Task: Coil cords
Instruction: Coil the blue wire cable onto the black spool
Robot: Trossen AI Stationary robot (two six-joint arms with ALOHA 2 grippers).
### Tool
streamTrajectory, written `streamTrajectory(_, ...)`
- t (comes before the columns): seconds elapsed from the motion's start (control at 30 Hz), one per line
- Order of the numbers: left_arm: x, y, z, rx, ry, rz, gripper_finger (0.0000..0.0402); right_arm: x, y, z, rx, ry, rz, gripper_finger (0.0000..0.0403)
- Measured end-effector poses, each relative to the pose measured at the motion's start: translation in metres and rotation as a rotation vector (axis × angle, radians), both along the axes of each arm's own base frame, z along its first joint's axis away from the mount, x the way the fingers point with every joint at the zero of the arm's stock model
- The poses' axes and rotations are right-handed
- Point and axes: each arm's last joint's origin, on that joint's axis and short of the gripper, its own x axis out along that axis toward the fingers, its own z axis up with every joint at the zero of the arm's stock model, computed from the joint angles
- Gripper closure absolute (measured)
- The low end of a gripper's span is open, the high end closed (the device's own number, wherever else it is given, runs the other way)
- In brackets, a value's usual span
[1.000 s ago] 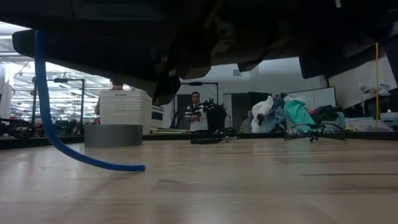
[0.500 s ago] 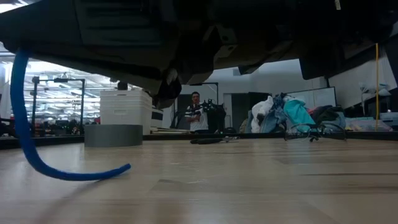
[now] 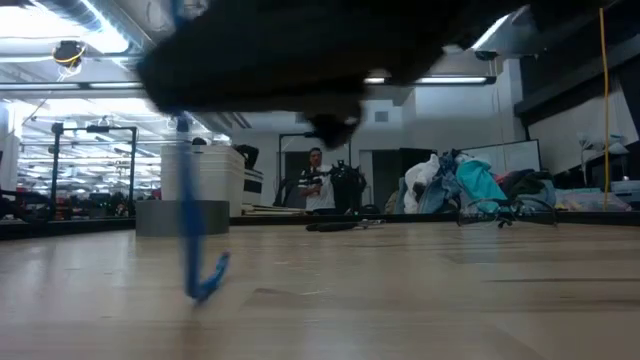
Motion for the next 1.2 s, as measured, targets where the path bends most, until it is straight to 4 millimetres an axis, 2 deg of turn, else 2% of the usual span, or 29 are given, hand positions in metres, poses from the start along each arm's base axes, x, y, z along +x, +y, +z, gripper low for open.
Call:
streamTrajectory(0.27, -0.023, -0.008, 0.017, -0.046, -0.044, -0.021, 0.0401, -0.027, 0.004, 0.018, -0.165, 0.167, -0.052, 0.0396)
streamTrajectory(0.47, -0.031, -0.01, 0.013, -0.038, -0.017, 0.012, 0.0401, -0.04, 0.005, 0.04, -0.18, 0.178, -0.031, 0.0396)
streamTrajectory(1.0, -0.02, 0.004, 0.007, -0.118, 0.051, 0.099, 0.0401, -0.063, 0.013, 0.104, -0.12, 0.018, 0.054, 0.0397)
streamTrajectory(1.2, -0.014, 0.009, 0.006, -0.126, 0.054, 0.123, 0.0401, -0.066, 0.02, 0.11, -0.043, -0.007, 0.13, 0.0397)
